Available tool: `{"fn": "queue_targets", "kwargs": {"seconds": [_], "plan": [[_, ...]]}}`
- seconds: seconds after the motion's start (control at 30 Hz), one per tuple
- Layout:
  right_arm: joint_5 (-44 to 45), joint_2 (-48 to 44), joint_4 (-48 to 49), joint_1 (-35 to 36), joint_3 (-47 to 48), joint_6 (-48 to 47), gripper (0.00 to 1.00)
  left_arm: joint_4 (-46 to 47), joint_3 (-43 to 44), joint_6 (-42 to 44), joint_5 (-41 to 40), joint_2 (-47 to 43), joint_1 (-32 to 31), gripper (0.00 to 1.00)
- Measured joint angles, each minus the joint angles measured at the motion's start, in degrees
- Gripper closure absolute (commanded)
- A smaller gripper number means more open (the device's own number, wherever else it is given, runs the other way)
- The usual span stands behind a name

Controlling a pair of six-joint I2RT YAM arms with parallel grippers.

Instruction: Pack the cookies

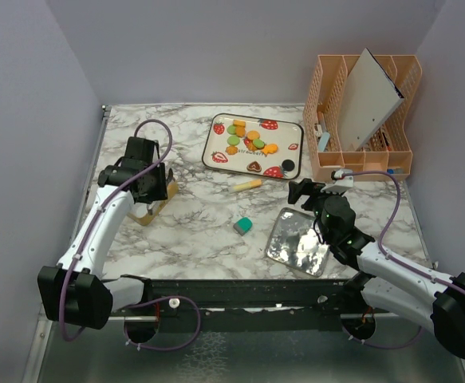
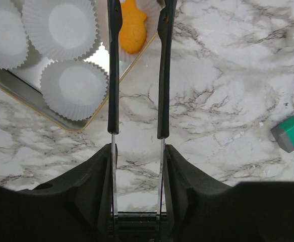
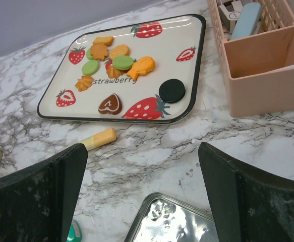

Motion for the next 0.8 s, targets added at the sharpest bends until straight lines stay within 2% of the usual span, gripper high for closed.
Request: {"fn": "queue_targets", "kwargs": {"seconds": [0.33, 0.5, 0.63, 0.8], "plan": [[0.0, 0.1, 0.4, 0.0, 0.0, 0.0, 0.00, -0.3, 8.0, -1.6, 5.4, 0.4, -1.0, 0.58], [0.0, 0.6, 1.1, 0.0, 0.0, 0.0, 0.00, 1.1, 11.7, -3.2, 6.1, 4.3, -5.8, 0.57], [0.0, 0.9, 1.3, 0.0, 0.0, 0.0, 0.00, 5.1, 14.0, -5.6, 6.2, 9.0, -11.4, 0.57], [0.0, 0.8, 1.3, 0.0, -0.1, 0.0, 0.01, 11.1, 14.4, -9.2, 7.1, 13.7, -15.2, 0.57]]}}
